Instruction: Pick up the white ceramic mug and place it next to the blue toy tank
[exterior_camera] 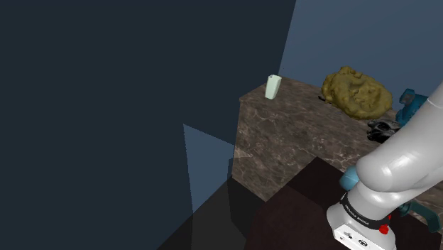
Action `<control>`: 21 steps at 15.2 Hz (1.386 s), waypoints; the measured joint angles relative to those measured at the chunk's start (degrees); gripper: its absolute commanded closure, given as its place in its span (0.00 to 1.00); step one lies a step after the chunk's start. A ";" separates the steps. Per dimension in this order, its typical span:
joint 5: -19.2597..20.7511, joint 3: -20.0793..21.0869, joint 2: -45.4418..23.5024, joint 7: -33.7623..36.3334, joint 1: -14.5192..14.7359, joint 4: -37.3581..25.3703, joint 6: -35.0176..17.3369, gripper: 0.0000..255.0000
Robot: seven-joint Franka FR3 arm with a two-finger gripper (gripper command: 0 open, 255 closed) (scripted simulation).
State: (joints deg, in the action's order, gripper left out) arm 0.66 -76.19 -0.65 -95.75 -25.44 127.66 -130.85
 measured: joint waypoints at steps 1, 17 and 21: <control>-1.92 0.11 -1.42 -1.23 -0.16 0.23 -0.56 1.00; -9.97 3.18 -7.31 -6.93 -3.71 1.81 -3.68 0.00; 0.62 -1.07 1.69 1.01 1.55 0.43 0.00 0.00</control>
State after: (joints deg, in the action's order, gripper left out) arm 1.29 -77.26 1.04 -94.74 -23.89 128.09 -130.85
